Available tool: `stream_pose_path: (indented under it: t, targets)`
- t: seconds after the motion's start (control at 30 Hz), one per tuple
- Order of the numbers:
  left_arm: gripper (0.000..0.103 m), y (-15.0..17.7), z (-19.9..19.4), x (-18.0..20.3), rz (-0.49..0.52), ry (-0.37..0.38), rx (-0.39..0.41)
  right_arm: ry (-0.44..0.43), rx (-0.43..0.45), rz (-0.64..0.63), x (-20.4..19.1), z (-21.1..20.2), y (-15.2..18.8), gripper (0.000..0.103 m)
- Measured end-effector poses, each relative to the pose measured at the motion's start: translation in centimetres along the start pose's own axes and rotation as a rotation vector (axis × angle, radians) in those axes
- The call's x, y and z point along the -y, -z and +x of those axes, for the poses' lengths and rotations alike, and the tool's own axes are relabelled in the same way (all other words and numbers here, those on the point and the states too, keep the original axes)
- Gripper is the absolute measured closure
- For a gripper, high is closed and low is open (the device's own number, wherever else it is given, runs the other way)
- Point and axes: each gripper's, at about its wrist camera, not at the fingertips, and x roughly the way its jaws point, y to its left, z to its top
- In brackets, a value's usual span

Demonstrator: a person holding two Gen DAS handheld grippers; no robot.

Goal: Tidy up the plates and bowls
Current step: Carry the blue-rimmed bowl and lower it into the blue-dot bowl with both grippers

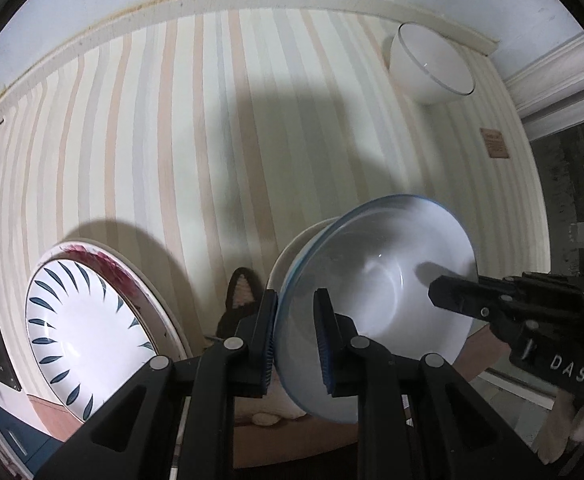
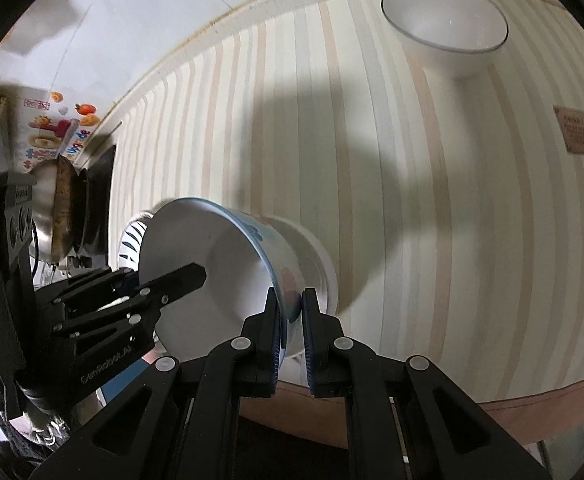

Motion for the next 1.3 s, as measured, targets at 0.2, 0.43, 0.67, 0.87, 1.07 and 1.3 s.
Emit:
stream_pose_path:
  t: [0.2, 0.43, 0.67, 0.87, 1.07, 1.3]
  targets:
    - [0.087, 0.3, 0.9, 0.2, 0.012, -0.033, -0.012, 0.009, -0.029, 0.009, 0.6, 1.5, 0.3, 0.092]
    - [0.087, 0.1, 1.3, 0.2, 0.024, -0.059, -0.014, 0.025, -0.052, 0.013, 0.7, 2.5, 0.3, 0.091]
    - [0.087, 0.0, 1.9, 0.3, 0.032, -0.074, -0.019, 0.047, -0.061, 0.022, 0.3, 2.9, -0.3, 0.088]
    - [0.087, 0.1, 2.1, 0.3, 0.04, -0.078, -0.023, 0.05, -0.066, 0.039, 0.4, 3.0, -0.6, 0.086]
    - [0.087, 0.0, 2.3, 0.5, 0.041, -0.084, -0.024, 0.06, -0.068, 0.033, 0.3, 3.0, -0.6, 0.086]
    - [0.087, 0.4, 0.4, 0.3, 0.032, -0.071, 0.006, 0.041, -0.081, 0.035, 0.5, 3.1, -0.6, 0.086]
